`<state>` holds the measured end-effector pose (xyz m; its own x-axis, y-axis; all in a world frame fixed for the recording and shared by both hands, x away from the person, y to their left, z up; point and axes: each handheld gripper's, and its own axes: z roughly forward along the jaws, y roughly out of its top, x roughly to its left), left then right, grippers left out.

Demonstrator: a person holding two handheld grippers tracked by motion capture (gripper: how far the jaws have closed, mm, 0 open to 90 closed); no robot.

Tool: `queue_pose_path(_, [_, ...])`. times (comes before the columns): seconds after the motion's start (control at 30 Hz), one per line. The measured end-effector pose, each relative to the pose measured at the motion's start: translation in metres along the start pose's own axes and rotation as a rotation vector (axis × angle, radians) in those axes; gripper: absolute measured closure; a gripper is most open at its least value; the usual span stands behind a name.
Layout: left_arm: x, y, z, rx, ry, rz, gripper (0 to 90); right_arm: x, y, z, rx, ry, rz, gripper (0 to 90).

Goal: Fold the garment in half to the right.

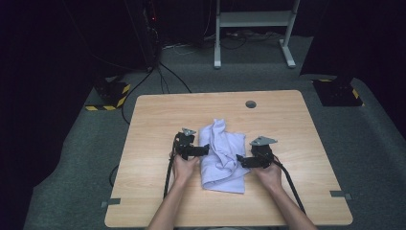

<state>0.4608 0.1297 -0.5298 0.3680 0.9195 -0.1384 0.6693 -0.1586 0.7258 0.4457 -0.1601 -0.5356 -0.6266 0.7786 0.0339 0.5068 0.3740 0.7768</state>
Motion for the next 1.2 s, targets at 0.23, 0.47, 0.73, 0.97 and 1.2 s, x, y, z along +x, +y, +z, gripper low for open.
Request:
queue_pose_path(0.23, [-0.018, -0.007, 0.003, 0.021, 0.009, 0.036, 4.2, 0.025, 0.005, -0.018, -0.065, 0.073, -0.062, 13.9])
queue_pose_path(0.47, [-0.03, -0.01, 0.009, 0.051, 0.033, 0.102, 3.9, 0.059, 0.014, 0.016, 0.016, 0.04, -0.15, 12.9])
queue_pose_path(0.73, [-0.022, -0.018, -0.003, 0.036, 0.037, 0.118, 4.1, 0.042, 0.003, 0.006, 0.044, -0.028, -0.115, 12.1])
queue_pose_path(0.97, [-0.017, -0.02, -0.015, 0.025, 0.026, 0.096, 4.6, 0.018, -0.017, -0.018, 0.047, -0.052, -0.05, 12.3])
queue_pose_path(1.2, [-0.037, -0.014, -0.004, 0.039, 0.009, 0.136, 4.4, 0.051, 0.009, -0.014, -0.051, 0.024, -0.132, 12.5])
